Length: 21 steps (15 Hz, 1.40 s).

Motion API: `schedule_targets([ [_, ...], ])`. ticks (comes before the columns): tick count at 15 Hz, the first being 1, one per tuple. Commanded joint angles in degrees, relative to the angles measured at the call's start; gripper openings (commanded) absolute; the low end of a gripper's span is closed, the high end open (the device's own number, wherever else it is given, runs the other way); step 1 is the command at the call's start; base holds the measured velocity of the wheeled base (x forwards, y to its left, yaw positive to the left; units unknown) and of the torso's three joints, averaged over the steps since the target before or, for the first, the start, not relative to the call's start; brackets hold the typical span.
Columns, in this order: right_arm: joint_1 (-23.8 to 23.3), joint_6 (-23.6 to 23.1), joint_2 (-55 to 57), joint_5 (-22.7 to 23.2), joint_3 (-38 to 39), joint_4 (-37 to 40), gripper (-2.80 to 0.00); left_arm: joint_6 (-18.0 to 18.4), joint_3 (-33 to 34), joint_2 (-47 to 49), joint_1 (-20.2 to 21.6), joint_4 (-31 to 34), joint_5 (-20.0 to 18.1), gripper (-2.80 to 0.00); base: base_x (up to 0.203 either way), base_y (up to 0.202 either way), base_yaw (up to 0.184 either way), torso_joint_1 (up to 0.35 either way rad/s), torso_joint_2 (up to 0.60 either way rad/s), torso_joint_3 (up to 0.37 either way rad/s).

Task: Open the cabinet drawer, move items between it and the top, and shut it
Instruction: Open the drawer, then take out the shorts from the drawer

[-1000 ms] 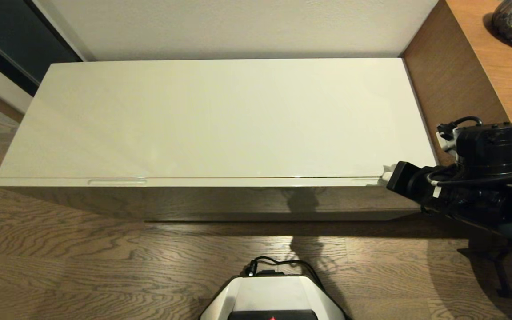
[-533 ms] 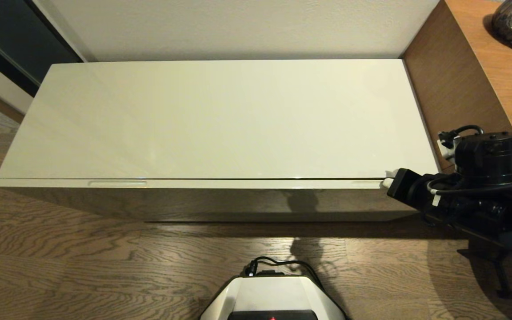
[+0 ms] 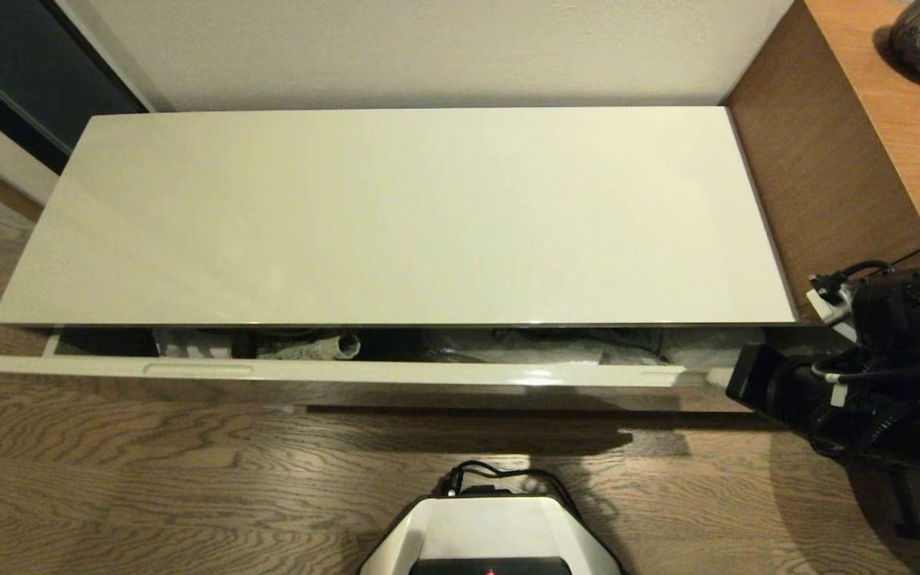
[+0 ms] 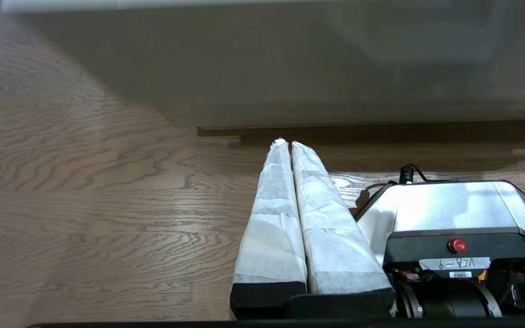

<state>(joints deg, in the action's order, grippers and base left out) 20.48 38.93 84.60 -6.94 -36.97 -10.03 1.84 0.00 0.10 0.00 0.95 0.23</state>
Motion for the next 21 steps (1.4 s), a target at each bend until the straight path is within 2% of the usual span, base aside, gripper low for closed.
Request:
schedule_targets([
  [1, 0.2, 2.5, -9.2, 1.4, -0.1, 6.0, -2.8, 0.0, 0.0, 0.1, 0.0, 0.0, 0.0, -2.8, 0.0, 0.0, 0.0, 0.0, 0.0, 0.0],
  [3, 0.2, 3.8, -15.3, 1.9, 0.5, 11.8, -2.8, 0.0, 0.0, 0.1, 0.0, 0.1, 0.0, -2.8, 0.0, 0.0, 0.0, 0.0, 0.0, 0.0],
  [5, 0.2, 3.8, -25.3, 2.1, 0.5, 20.7, -2.8, 0.0, 0.0, 0.1, 0.0, 0.0, 0.0, -2.8, 0.0, 0.0, 0.0, 0.0, 0.0, 0.0],
  [7, -0.5, 3.3, -36.4, 2.3, -1.1, 33.6, -2.8, 0.0, 0.0, 0.1, 0.0, 0.0, 0.0, -2.8, 0.0, 0.0, 0.0, 0.0, 0.0, 0.0],
  [10, -4.3, 2.7, -48.6, 3.2, -5.8, 53.8, -2.8, 0.0, 0.0, 0.1, 0.1, 0.1, 0.0, -2.8, 0.0, 0.0, 0.0, 0.0, 0.0, 0.0],
  [11, -4.8, 2.3, -50.0, 3.4, -8.2, 56.8, -2.8, 0.0, 0.0, 0.1, 0.0, 0.0, 0.0, -2.8, 0.0, 0.0, 0.0, 0.0, 0.0, 0.0],
  [12, -5.1, 2.0, -50.7, 3.5, -9.0, 58.2, -2.8, 0.0, 0.0, 0.1, 0.0, 0.0, 0.0, -2.8, 0.0, 0.0, 0.0, 0.0, 0.0, 0.0],
  [17, -5.1, 1.9, -49.6, 3.3, -7.8, 53.0, -2.8, 0.0, 0.0, 0.1, 0.1, 0.0, 0.0, -2.8, 0.0, 0.0, 0.0, 0.0, 0.0, 0.0],
  [21, -5.1, 1.6, -50.9, 2.7, -6.4, 52.8, -2.8, 0.0, 0.0, 0.1, 0.0, 0.0, 0.0, -2.8, 0.0, 0.0, 0.0, 0.0, 0.0, 0.0],
])
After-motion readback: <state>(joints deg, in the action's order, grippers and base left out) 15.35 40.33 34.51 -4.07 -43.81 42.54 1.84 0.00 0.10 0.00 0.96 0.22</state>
